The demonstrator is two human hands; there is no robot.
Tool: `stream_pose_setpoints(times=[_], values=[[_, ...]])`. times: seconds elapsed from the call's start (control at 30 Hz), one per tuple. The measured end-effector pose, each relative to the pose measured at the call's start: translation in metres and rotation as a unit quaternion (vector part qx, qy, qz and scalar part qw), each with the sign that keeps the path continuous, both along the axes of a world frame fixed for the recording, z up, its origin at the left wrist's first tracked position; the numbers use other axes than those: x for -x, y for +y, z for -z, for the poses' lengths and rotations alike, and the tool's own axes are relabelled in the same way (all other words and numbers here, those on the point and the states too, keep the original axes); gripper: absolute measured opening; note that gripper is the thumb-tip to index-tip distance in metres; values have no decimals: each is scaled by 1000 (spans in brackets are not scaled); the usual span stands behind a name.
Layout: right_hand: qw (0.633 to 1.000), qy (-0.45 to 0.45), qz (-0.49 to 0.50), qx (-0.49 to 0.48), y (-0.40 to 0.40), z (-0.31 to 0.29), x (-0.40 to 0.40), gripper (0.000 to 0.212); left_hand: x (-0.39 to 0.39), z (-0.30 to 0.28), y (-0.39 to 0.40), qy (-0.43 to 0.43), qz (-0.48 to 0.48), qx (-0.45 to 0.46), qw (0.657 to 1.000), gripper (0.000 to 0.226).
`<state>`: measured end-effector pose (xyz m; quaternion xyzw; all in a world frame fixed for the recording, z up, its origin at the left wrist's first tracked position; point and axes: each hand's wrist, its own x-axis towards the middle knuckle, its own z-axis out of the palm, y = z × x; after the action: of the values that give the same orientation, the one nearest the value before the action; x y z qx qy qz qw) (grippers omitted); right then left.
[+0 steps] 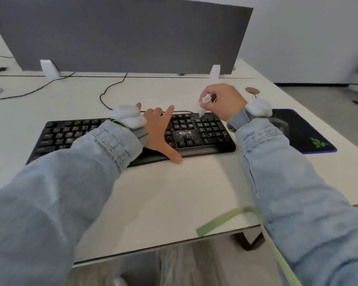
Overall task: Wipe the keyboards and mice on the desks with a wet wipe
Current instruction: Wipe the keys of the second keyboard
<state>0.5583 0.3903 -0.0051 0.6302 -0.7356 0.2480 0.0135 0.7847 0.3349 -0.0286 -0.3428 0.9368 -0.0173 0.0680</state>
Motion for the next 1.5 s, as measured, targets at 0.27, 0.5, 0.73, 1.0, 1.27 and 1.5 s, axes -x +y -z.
stream_pose_setpoints(times=[0.27, 0.5, 0.73, 1.0, 1.27, 1.5], values=[[998, 7, -38, -40, -5, -4, -11, 15, -2, -3, 3, 5, -4, -28, 1000, 162], [992, 38, -59, -105, -7, 3, -2, 4, 2, 9, 0, 42, 11, -20, 999, 161], [993, 61, 27, -96, -4, 4, 12, 11, -1, 13, -6, 54, 21, -26, 998, 158], [996, 48, -50, -56, -8, 12, -14, 15, -8, 12, -7, 62, 13, -30, 998, 158], [999, 34, -1, 11, -18, 1, -29, 13, -29, 11, -16, 72, 11, -33, 997, 156], [992, 82, 8, -100, -31, 2, -25, 12, -29, 11, -12, 98, 6, -15, 995, 172]])
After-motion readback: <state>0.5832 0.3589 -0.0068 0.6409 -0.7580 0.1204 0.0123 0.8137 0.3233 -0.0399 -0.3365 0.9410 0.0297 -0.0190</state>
